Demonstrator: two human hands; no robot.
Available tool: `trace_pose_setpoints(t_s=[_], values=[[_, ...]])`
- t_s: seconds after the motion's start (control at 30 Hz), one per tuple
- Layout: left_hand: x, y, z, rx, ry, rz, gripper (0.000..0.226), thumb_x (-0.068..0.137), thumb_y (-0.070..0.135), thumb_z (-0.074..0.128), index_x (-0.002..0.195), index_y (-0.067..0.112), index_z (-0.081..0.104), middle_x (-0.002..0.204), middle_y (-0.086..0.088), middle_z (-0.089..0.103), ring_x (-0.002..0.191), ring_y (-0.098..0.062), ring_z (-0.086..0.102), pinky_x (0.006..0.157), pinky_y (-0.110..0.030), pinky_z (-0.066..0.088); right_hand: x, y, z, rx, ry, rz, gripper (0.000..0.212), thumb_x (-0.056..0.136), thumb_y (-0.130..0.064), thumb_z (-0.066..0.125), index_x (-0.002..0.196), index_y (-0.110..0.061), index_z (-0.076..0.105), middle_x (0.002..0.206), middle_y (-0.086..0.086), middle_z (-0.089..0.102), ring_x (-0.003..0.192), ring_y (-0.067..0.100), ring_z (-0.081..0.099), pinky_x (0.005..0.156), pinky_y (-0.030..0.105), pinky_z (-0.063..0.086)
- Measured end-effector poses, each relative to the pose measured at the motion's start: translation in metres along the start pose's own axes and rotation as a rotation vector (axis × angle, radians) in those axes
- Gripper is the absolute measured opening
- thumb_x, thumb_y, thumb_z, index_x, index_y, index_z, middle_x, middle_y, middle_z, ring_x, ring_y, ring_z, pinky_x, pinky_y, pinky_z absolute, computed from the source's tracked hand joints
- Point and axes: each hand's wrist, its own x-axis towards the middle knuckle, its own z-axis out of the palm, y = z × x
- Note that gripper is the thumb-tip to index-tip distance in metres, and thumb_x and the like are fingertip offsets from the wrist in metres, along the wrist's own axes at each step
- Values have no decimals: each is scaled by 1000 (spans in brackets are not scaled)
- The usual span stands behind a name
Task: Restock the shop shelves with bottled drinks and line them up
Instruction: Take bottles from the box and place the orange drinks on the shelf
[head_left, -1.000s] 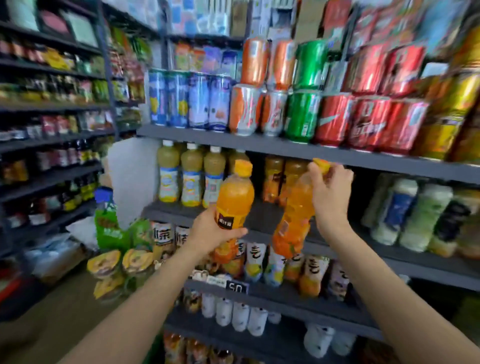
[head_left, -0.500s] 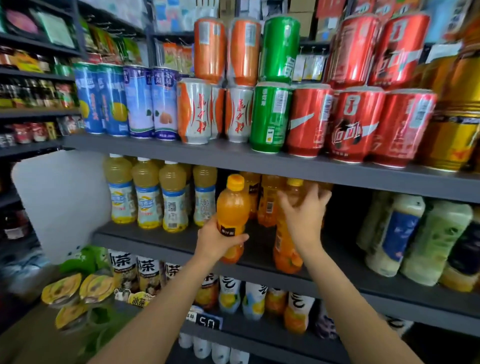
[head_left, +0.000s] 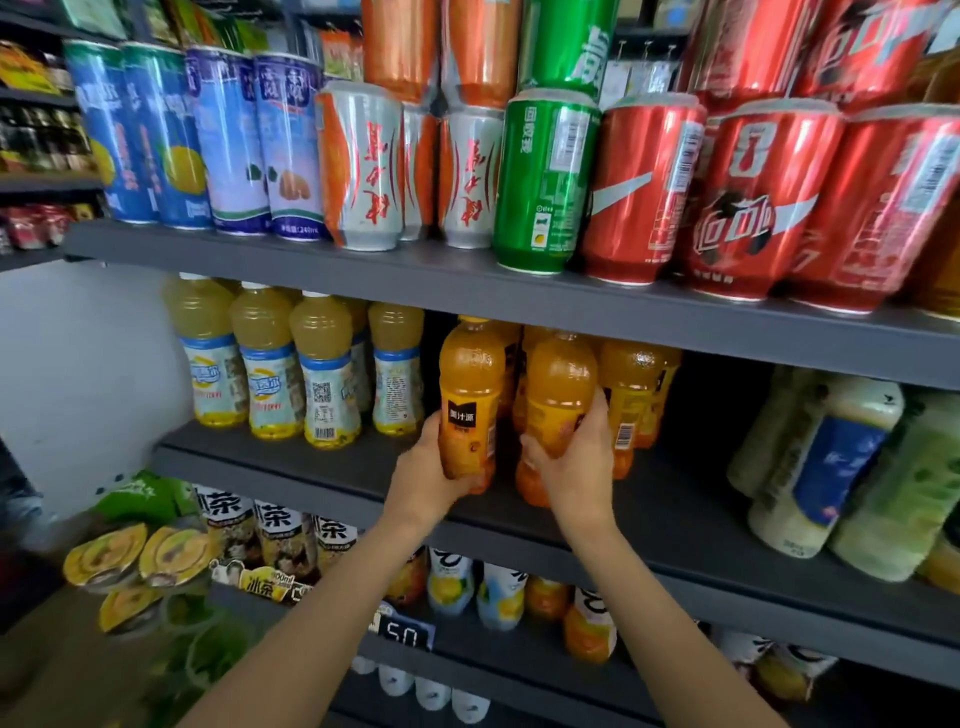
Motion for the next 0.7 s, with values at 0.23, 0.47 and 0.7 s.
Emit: trace_pose_setpoints(t_s=[0.23, 0.47, 0.7], values=[[22, -1, 19, 73, 82, -6, 78, 74, 19, 76, 139, 16, 34, 128, -7, 57, 121, -25, 50, 99, -35, 39, -13, 18, 10, -326, -69, 59, 69, 81, -25, 70, 135, -3, 35, 131, 15, 42, 124, 32, 40, 99, 40, 40], [56, 3, 48, 93, 162, -32, 75, 78, 20, 72, 141, 18, 32, 126, -9, 57, 119, -28, 52, 100, -41, 41, 4, 12, 37, -302, -8, 138, 63, 88, -19, 62, 139, -5, 28, 137, 14, 35, 129, 30, 35, 98, 36, 41], [77, 3, 53, 116, 157, -67, 69, 83, 18, 66, 143, 20, 31, 133, -16, 43, 120, -30, 48, 100, -36, 38, 28, 11, 50, -337, -57, 214, 63, 90, -13, 57, 141, -6, 20, 140, 16, 29, 130, 33, 33, 98, 38, 41]])
